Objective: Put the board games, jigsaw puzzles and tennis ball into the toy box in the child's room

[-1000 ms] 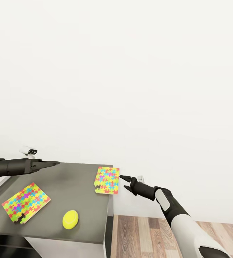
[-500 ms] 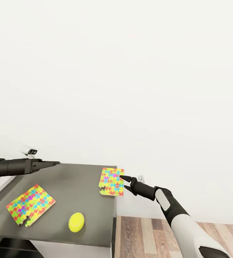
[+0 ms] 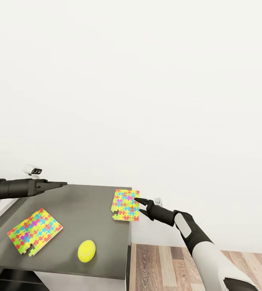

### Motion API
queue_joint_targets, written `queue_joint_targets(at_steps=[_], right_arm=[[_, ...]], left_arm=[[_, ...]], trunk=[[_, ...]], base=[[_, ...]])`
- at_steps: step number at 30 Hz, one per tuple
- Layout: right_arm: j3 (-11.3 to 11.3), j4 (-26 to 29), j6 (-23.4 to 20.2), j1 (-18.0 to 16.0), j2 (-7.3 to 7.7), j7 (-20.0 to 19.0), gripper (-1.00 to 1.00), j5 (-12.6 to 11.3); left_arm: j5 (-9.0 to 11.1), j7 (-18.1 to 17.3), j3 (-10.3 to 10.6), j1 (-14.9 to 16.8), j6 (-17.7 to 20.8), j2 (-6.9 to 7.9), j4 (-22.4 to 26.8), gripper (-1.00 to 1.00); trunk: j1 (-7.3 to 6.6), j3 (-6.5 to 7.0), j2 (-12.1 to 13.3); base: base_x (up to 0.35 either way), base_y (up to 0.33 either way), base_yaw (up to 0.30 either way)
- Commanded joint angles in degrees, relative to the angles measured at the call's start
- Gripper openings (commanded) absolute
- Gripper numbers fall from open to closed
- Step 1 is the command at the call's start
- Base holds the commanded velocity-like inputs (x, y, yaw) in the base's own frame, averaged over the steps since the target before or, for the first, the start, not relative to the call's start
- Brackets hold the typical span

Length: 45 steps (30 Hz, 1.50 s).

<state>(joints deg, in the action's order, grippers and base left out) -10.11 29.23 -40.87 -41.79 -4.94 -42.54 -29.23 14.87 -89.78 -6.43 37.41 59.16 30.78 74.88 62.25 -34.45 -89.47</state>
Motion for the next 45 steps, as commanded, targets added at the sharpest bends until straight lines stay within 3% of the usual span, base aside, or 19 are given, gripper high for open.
queue_joint_targets(at_steps=[1,10,24,45], right_arm=[[-0.35,0.0,-0.35,-0.04,-0.05,-0.09,1.0,0.04],[-0.35,-0.01,-0.35,-0.04,-0.01,-0.09,1.0,0.05],[-0.35,-0.01,-0.35,-0.04,0.02,-0.09,1.0,0.06],[-0.35,0.01,-0.35,-0.04,0.02,-0.09,1.0,0.08]], left_arm=[[0.02,-0.22,0.02,0.03,0.61,0.04,0.0,1.0],[0.15,-0.22,0.01,0.03,0.63,0.06,0.0,1.0],[0.16,-0.22,0.01,0.03,0.61,0.06,0.0,1.0],[0.19,-0.22,0.01,0.03,0.61,0.05,0.0,1.0]], trunk=[[0.0,-0.06,-0.03],[0.0,-0.06,-0.03],[3.07,-2.57,-5.65],[3.07,-2.57,-5.65]], base=[[0.0,0.0,0.0],[0.0,0.0,0.0],[0.0,0.0,0.0],[0.0,0.016,0.0]])
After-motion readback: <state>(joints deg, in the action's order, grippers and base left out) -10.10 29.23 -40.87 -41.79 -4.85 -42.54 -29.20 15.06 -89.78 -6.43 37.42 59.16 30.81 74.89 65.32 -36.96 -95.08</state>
